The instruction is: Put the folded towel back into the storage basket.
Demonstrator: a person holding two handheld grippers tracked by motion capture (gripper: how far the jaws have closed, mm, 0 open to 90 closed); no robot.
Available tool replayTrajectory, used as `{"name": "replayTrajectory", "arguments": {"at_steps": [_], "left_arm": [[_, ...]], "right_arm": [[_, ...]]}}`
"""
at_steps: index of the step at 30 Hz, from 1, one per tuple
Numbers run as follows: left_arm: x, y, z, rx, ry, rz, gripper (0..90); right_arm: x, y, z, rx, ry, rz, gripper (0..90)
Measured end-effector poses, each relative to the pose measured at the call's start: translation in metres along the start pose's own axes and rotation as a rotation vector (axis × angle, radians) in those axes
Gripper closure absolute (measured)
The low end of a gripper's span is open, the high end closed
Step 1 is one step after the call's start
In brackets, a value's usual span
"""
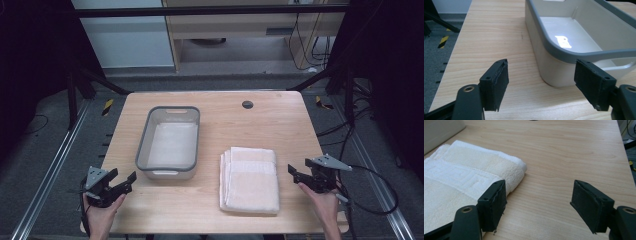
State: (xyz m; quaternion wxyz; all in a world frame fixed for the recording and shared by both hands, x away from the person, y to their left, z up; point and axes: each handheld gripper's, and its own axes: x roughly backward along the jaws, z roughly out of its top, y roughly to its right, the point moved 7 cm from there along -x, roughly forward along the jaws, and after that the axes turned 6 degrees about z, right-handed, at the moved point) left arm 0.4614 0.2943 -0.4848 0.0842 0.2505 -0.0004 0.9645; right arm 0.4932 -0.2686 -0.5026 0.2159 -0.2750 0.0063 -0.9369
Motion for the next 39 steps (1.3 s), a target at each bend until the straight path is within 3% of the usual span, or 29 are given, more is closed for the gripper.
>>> {"name": "replayTrajectory", "arguments": {"at_steps": [3, 10, 20, 29, 39], "left_arm": [[0.002, 0.005, 0.003, -0.011, 0.009, -0.008, 27.4], [0.010, 0.015, 0.011, 0.009, 0.035, -0.046, 28.1], [0.016, 0.032, 0.020, -0.003, 0.051, -0.086, 29.7], [0.012, 0.053, 0.032, -0.037, 0.031, -0.151, 27.7], [0.008, 0.076, 0.047, -0.078, 0.044, -0.174, 26.3]], "right_arm": [[0.001, 0.001, 0.000, 0.005, -0.007, -0.003, 28.4], [0.003, 0.000, 0.005, 0.011, 0.001, 0.002, 28.4], [0.004, -0.007, 0.014, 0.007, 0.019, 0.041, 26.2], [0.005, -0.011, 0.026, 0.007, 0.043, 0.070, 24.1], [0.002, -0.017, 0.034, 0.029, 0.044, 0.090, 21.3]]}}
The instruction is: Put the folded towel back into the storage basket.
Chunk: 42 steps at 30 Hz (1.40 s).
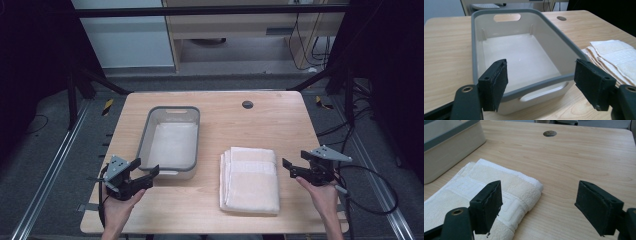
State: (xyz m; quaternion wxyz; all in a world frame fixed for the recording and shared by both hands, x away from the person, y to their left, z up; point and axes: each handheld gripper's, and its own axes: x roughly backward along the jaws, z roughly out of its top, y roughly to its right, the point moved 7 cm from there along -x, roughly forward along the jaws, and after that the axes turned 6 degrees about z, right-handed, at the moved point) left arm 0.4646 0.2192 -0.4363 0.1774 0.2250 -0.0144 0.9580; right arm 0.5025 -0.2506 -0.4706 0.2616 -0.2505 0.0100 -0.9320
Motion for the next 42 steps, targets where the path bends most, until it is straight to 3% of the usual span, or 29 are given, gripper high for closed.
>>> {"name": "replayTrajectory", "arguments": {"at_steps": [22, 29, 42], "left_arm": [[-0.021, 0.055, 0.019, -0.046, 0.001, -0.088, 27.4], [-0.027, 0.072, 0.021, -0.058, -0.005, -0.115, 27.5], [-0.044, 0.115, 0.014, -0.106, -0.042, -0.186, 27.2]], "right_arm": [[-0.007, -0.011, 0.029, 0.005, 0.024, 0.036, 21.0], [-0.014, -0.013, 0.030, 0.008, 0.013, 0.046, 20.7], [-0.027, -0.017, 0.028, 0.006, -0.015, 0.071, 19.6]]}}
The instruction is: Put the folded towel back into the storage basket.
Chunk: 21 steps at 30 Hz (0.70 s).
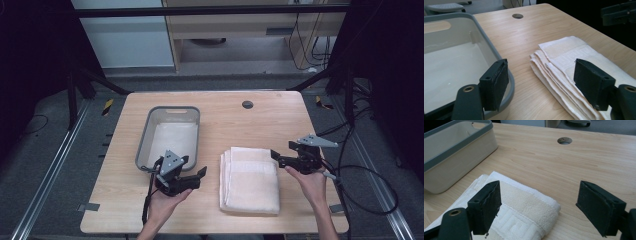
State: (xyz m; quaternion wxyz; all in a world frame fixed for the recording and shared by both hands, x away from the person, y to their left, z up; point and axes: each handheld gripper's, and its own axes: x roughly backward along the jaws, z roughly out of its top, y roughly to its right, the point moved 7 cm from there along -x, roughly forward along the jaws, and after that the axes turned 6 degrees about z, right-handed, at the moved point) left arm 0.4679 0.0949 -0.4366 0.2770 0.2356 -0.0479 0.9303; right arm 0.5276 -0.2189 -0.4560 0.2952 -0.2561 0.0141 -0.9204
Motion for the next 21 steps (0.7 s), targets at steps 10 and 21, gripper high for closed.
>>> {"name": "replayTrajectory", "arguments": {"at_steps": [10, 21], "left_arm": [[-0.015, 0.024, -0.009, -0.023, -0.038, -0.040, 27.2], [-0.031, 0.043, -0.027, -0.058, -0.098, -0.068, 26.7]], "right_arm": [[-0.007, 0.000, -0.008, -0.005, -0.016, 0.013, 20.8], [-0.008, -0.001, -0.011, 0.000, -0.020, 0.013, 21.8]]}}
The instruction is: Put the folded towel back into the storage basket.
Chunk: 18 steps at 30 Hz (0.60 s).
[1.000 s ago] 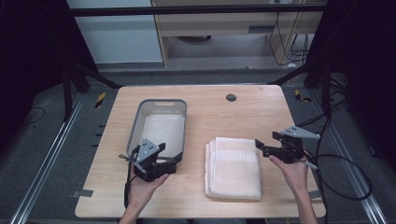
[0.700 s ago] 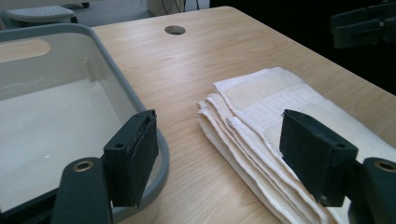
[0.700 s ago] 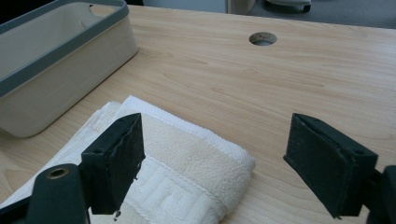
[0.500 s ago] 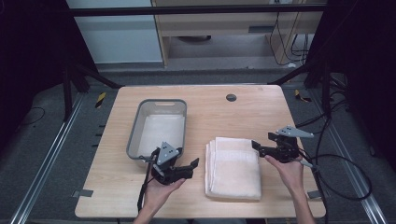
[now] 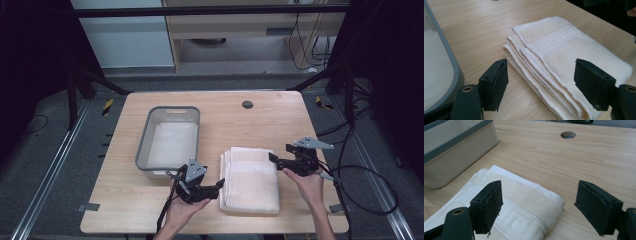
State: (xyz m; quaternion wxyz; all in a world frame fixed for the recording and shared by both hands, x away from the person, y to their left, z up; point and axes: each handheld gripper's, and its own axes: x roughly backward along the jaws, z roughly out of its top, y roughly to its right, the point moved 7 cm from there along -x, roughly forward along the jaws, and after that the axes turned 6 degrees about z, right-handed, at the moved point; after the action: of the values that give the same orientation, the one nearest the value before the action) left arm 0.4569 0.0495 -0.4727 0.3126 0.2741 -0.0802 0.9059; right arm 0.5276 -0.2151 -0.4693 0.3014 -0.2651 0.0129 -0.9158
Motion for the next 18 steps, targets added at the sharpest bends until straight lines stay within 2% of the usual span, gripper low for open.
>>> {"name": "replayTrajectory", "arguments": {"at_steps": [6, 8, 18], "left_arm": [[-0.008, 0.005, -0.008, -0.003, -0.028, -0.007, 26.6], [-0.011, 0.007, -0.012, -0.008, -0.043, -0.012, 26.4], [-0.023, 0.016, -0.023, -0.022, -0.084, -0.017, 25.5]], "right_arm": [[-0.005, -0.001, -0.004, 0.010, -0.017, 0.002, 22.1], [-0.007, 0.002, -0.010, -0.018, -0.023, 0.016, 22.3], [-0.014, 0.009, -0.023, -0.033, -0.057, 0.005, 22.6]]}}
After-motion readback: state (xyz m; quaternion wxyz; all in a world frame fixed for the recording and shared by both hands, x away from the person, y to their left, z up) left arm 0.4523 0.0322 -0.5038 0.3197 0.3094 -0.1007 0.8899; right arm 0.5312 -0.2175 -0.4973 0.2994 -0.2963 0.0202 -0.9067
